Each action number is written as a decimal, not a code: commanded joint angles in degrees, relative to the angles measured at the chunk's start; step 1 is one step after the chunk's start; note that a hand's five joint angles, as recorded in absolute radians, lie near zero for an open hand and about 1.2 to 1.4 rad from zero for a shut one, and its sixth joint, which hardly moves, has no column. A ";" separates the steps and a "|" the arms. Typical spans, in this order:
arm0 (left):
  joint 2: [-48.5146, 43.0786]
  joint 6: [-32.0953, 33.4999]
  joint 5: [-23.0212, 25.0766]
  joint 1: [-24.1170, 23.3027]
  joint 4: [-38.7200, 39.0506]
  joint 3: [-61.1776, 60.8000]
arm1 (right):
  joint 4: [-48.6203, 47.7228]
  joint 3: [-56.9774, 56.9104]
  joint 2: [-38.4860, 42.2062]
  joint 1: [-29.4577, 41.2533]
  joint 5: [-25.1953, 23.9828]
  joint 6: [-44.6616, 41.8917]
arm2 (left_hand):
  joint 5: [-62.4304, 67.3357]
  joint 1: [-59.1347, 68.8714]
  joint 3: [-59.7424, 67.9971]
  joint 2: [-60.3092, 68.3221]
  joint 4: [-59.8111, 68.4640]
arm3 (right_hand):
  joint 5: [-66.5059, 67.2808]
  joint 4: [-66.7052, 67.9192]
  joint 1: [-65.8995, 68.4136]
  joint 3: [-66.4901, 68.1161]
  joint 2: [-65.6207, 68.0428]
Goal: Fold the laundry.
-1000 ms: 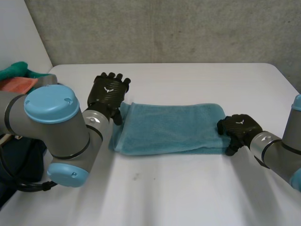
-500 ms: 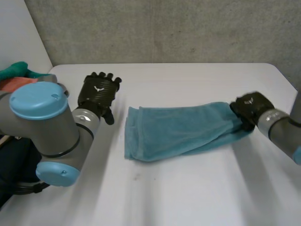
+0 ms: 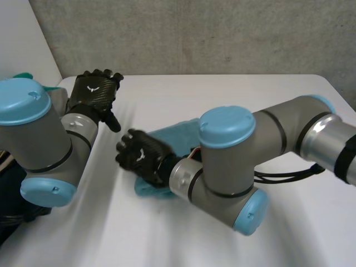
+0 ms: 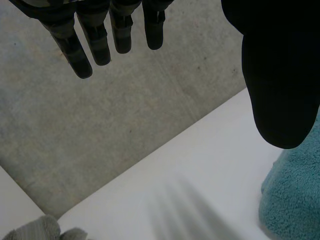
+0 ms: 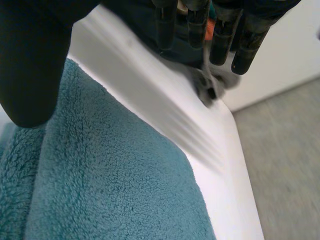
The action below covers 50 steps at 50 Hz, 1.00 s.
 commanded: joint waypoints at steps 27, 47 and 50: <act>-20.76 -1.97 -1.54 -11.54 -15.99 11.08 | 12.68 -9.40 8.90 -15.89 9.23 36.77 | -2.82 -1.58 -1.96 -1.52 -1.62 | -4.14 -3.34 -1.54 -2.69 -3.02; -2.05 -4.08 -1.02 -8.99 -16.70 9.85 | 2.23 1.58 -7.43 -16.85 13.96 38.61 | -2.82 -1.58 -1.96 -1.52 -1.62 | -4.14 -3.34 -1.54 -2.69 -3.02; 2.51 -6.53 -1.10 -6.28 -17.13 9.76 | 1.34 3.60 -11.83 -18.00 17.83 42.38 | -2.82 -1.58 -1.96 -1.52 -1.62 | -4.14 -3.34 -1.54 -2.69 -3.02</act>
